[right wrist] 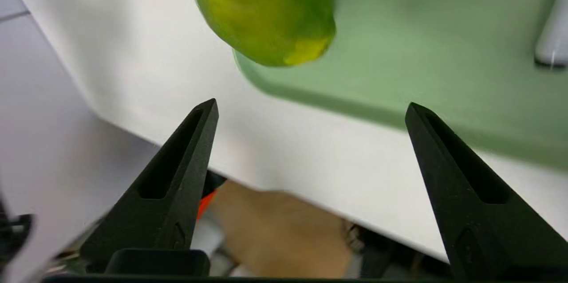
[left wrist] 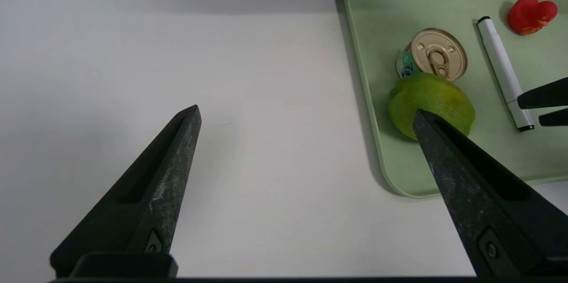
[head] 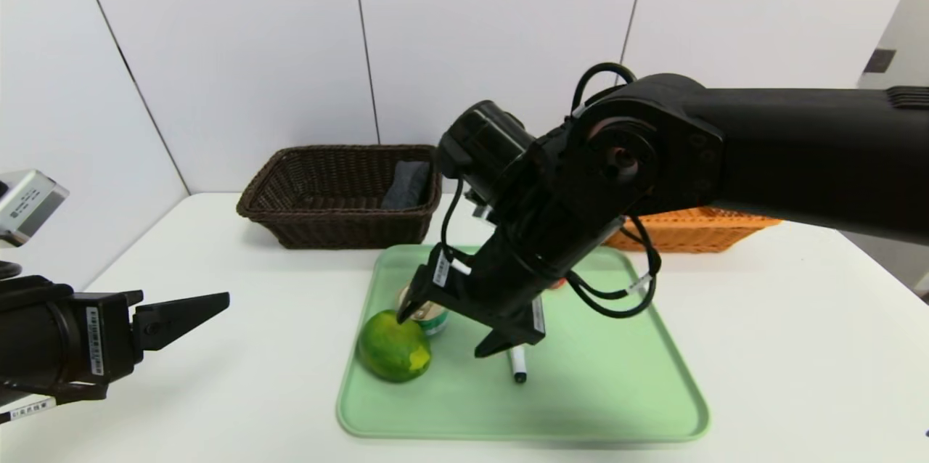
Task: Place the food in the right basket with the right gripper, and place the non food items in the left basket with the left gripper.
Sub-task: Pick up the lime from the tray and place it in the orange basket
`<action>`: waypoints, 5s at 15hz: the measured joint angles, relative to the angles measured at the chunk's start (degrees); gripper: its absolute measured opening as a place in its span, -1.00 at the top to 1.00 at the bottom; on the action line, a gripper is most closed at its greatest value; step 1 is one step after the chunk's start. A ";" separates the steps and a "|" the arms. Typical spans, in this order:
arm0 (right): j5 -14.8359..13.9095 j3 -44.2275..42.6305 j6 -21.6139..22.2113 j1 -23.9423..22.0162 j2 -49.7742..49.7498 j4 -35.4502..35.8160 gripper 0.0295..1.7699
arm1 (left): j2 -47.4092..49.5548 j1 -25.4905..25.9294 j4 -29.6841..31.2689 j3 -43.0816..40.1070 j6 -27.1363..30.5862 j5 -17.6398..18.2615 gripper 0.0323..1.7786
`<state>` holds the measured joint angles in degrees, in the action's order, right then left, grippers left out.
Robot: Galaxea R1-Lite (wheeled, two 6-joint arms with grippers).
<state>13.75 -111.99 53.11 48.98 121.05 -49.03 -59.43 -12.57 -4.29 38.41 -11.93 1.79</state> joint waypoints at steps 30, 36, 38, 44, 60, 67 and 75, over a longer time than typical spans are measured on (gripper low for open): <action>-5.24 -0.05 -19.27 3.94 7.89 12.37 -0.91 | 3.28 0.01 -0.34 -0.68 -0.10 0.21 -0.90; -4.47 -0.07 -19.35 3.96 9.22 14.03 -0.92 | 3.43 0.00 -0.34 -0.73 -0.10 0.21 -0.90; -4.25 -0.10 -19.38 3.96 9.48 14.64 -0.92 | 3.43 0.00 -0.34 -0.73 -0.10 0.21 -0.90; -4.25 -0.07 -19.66 3.94 9.83 14.99 -0.92 | 3.34 0.00 -0.34 -0.66 -0.11 0.21 -0.90; -7.03 -0.07 -22.20 4.33 10.89 16.09 -0.93 | 3.29 0.00 -0.34 -0.73 -0.10 0.22 -0.90; -7.01 -0.07 -22.09 3.57 10.62 16.07 -0.93 | 3.23 -0.02 -0.30 -1.10 -0.02 0.32 -0.90; -6.97 -0.05 -21.98 3.28 10.67 16.02 -0.93 | 3.18 -0.02 -0.33 -1.07 0.00 0.38 -0.90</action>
<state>6.78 -112.04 31.13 52.26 131.72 -33.01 -56.25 -12.59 -4.62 37.34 -11.93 2.17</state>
